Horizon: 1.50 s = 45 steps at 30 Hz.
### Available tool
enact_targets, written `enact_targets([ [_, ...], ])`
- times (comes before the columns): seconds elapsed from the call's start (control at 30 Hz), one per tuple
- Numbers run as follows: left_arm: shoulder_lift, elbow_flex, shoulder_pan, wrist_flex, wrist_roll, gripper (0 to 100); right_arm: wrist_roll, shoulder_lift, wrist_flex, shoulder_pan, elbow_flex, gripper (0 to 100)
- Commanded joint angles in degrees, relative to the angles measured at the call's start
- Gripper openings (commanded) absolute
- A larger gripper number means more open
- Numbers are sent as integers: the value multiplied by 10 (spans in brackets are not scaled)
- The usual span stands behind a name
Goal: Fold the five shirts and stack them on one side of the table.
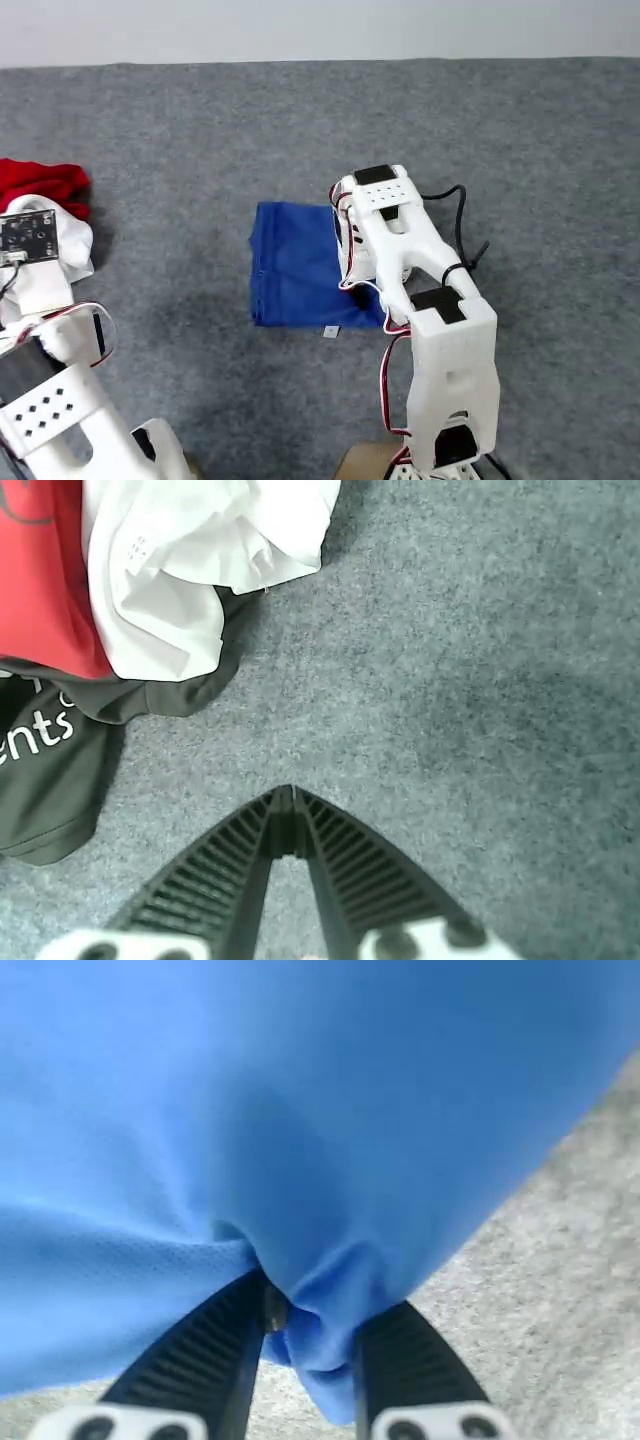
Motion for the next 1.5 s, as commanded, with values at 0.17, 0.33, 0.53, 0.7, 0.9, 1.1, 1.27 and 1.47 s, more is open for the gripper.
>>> enact_targets([
  [0.17,3,-2,1,-9,-6,7,12,-53,26,63,-11,10],
  [0.33,3,-3,1,-9,-6,7,75,-118,34,140,-11,10],
  [0.53,2,-3,1,-9,-6,7,261,-141,-26,225,-11,10],
  [0.7,0,-2,1,-9,-6,7,391,-140,-89,284,-11,10],
  [0.9,1,-2,1,-9,-6,7,474,-140,-163,322,-11,10],
  [1.1,0,-2,1,-8,-6,7,493,-121,-204,343,-49,10],
  [1.27,-1,-2,1,-7,-6,7,493,-69,-175,334,-75,17],
  [1.47,1,-2,1,-7,-6,7,490,-82,-113,331,-88,197],
])
